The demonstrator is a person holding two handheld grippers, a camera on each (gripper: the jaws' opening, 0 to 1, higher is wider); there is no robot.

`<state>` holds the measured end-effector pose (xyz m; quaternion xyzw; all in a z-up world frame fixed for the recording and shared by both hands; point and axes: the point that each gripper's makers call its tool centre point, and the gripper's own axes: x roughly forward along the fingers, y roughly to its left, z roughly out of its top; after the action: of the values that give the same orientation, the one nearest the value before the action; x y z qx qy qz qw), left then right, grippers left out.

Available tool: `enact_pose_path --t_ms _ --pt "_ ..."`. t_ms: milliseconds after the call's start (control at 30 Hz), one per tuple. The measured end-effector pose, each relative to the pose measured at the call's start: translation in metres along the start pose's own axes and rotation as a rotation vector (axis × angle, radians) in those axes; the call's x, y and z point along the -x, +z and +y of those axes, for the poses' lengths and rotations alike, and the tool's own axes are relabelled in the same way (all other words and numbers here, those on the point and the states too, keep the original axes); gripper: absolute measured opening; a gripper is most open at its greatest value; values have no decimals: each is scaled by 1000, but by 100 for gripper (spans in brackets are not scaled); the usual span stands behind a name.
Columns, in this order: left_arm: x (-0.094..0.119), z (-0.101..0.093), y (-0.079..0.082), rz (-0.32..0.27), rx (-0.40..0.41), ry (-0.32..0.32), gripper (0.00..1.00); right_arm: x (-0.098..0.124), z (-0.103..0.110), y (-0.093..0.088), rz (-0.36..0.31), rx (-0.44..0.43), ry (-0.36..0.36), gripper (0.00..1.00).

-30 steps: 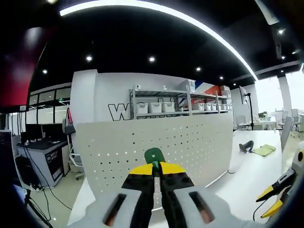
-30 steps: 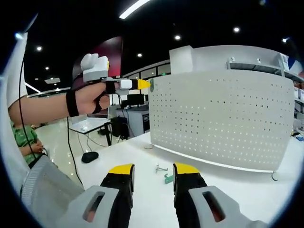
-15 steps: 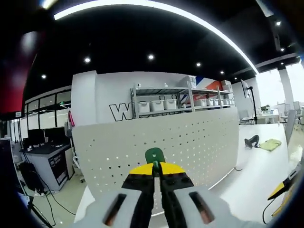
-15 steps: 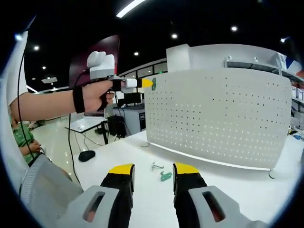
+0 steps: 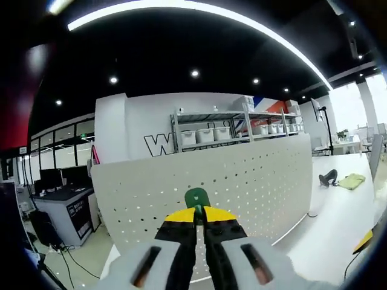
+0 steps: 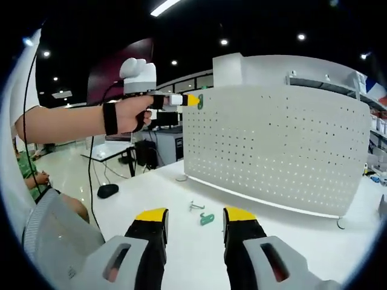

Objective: Insert the hook assembly into the mounting plate slot until the hook locks in place.

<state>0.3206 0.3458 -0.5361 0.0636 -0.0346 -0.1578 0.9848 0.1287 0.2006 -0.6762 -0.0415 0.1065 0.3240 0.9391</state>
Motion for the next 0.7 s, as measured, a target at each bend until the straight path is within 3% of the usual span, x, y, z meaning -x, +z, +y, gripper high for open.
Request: enact_pose_path --t_ms 400,700 --pt "-21 2 7 -12 -30 16 3 4 -8 0 13 5 -23 37" --pt "-33 3 8 -27 2 17 3 7 -12 -2 23 0 -39 37"
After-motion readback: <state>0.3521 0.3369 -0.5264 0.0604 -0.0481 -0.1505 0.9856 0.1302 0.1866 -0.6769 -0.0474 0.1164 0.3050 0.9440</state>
